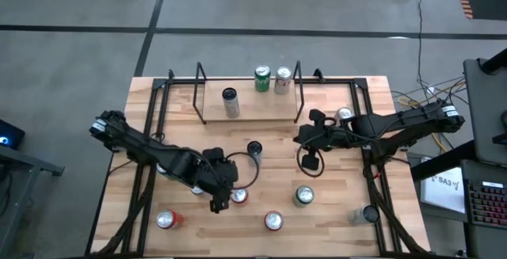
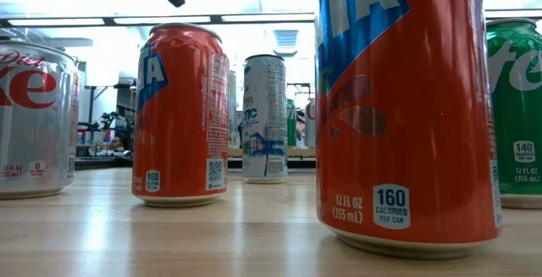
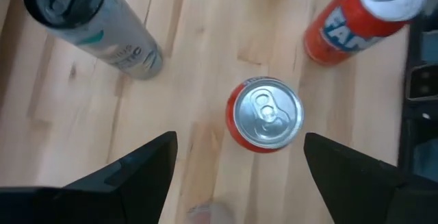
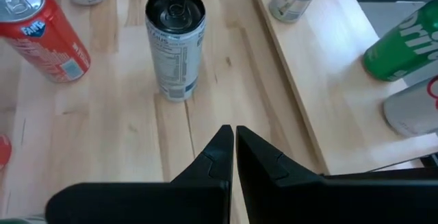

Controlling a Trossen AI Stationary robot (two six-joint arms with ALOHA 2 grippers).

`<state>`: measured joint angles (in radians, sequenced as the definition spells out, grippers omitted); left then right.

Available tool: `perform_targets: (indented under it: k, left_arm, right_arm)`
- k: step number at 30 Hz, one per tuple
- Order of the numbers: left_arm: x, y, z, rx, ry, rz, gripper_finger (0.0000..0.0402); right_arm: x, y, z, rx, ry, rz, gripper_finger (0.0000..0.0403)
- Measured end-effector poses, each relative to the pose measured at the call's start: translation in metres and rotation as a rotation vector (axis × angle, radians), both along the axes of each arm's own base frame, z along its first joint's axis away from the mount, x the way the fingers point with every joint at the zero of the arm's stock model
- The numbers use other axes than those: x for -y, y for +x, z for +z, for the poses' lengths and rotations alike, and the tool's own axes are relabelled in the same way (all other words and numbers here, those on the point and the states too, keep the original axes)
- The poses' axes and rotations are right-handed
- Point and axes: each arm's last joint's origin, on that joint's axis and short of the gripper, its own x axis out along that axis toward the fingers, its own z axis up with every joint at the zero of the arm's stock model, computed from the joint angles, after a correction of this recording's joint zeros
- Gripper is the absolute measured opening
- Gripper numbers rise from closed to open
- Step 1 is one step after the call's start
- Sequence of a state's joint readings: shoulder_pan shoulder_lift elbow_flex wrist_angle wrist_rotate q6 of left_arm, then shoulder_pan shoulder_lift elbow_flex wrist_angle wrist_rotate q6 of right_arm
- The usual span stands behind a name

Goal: Sort soda cans
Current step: Put the top red soda can on the shelf

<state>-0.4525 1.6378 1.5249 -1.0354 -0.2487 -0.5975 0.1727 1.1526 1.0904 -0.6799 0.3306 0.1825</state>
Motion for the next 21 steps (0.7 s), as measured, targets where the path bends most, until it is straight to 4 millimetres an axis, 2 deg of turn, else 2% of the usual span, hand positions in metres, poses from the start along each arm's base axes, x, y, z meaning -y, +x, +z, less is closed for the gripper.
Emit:
perform_targets:
  k: [6, 16, 21]
  left_arm:
    - [0.007, 0.005, -0.012, -0.032, 0.015, 0.001, 0.0308]
    - [0.008, 0.006, -0.014, -0.025, 0.056, -0.023, 0.0357]
    - [0.01, 0.009, -0.013, 0.009, 0.067, -0.059, 0.0363]
  right_arm:
    - [0.0, -0.001, -0.001, -0.02, -0.02, 0.021, 0.0009]
    - [-0.001, 0.003, 0.002, 0.013, -0.059, 0.062, 0.0009]
    - [-0.001, 0.002, 0.002, 0.01, -0.06, 0.062, 0.0009]
